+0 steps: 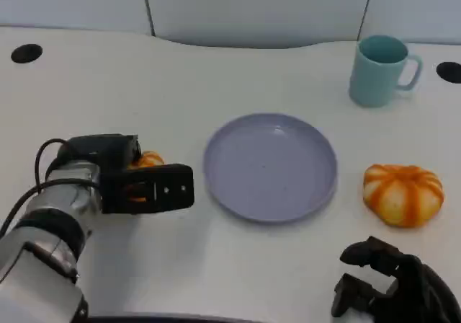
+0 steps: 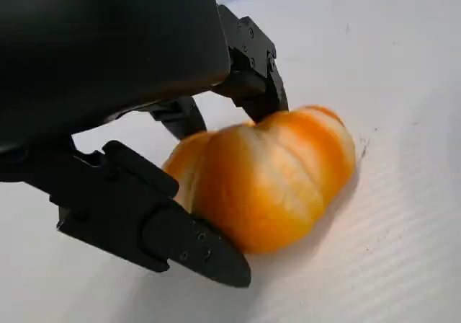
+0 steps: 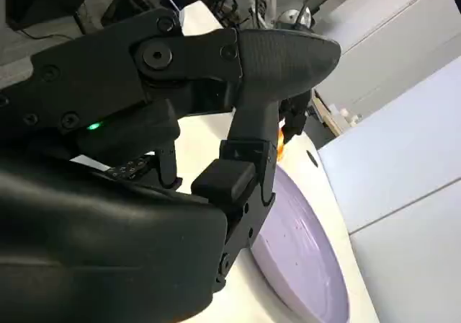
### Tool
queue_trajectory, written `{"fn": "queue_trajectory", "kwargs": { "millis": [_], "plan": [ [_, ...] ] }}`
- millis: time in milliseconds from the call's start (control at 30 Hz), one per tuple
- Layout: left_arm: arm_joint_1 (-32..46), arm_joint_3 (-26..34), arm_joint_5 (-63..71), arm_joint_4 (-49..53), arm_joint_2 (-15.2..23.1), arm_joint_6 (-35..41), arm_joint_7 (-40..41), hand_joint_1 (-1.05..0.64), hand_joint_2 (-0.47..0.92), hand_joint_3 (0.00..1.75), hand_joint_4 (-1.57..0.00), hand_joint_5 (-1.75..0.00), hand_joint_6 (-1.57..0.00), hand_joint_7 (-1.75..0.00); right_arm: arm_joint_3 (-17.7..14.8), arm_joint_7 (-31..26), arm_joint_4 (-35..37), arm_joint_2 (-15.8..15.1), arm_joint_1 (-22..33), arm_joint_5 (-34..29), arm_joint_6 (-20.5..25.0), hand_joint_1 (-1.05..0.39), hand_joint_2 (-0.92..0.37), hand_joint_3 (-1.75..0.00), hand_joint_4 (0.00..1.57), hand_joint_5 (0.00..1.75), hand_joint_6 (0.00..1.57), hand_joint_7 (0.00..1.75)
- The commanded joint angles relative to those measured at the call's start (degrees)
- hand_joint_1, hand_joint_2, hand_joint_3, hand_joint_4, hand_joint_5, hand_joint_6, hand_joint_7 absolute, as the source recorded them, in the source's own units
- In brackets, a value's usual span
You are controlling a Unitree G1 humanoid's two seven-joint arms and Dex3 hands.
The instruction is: Grasp the bread from the table and place it into the plate.
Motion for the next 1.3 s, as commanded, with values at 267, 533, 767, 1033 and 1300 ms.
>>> {"fn": "queue_trajectory", "kwargs": {
  "millis": [267, 533, 767, 1033, 1300],
  "plan": [
    [4.61, -1.12, 0.19, 1.33, 0.95, -3.57, 5.87, -0.2, 0.77, 0.09, -0.57, -1.64, -0.49, -1.55, -0.2, -1.12, -0.9, -0.57, 1.29, 0.58, 1.53, -0.5, -0.92, -0.39, 0.76, 1.4, 0.76, 0.83],
    [5.53, 2.38, -3.02, 0.66, 1.23, -6.08, 7.05, -0.16, 0.74, 0.16, -0.57, -1.73, -0.46, -1.73, 0.05, -0.19, 1.11, -0.15, 1.31, -0.2, -1.6, -0.5, -0.92, -0.41, 0.77, 1.33, 0.78, 0.75],
    [5.42, 8.59, -8.2, -0.45, 1.68, -11.27, 11.22, -0.15, 0.46, 0.71, -0.7, -1.75, -0.57, -1.75, 1.01, -2.22, 0.91, -0.2, 1.19, -2.09, -3.17, -0.51, -0.92, -0.42, 0.69, 1.46, 0.72, 0.87],
    [3.93, 16.01, -15.41, -2.23, 0.8, -17.92, 8.8, -0.18, 0.24, 1.24, -0.81, -1.75, -0.66, -1.75, 1.34, -2.29, 2.32, 0.09, -0.57, -1.57, -2.3, -0.52, -0.92, -0.4, 0.69, 1.47, 0.71, 0.89],
    [1.17, 16.95, -15.94, -3.77, 0.72, -21.18, 7.34, -0.17, 0.51, 0.76, -0.88, -1.75, -0.69, -1.75, 1.76, -2.29, 3.23, 0.56, -1.72, -1.72, -2.35, -0.51, -0.92, -0.4, 0.7, 1.46, 0.71, 0.92]
  ]
}}
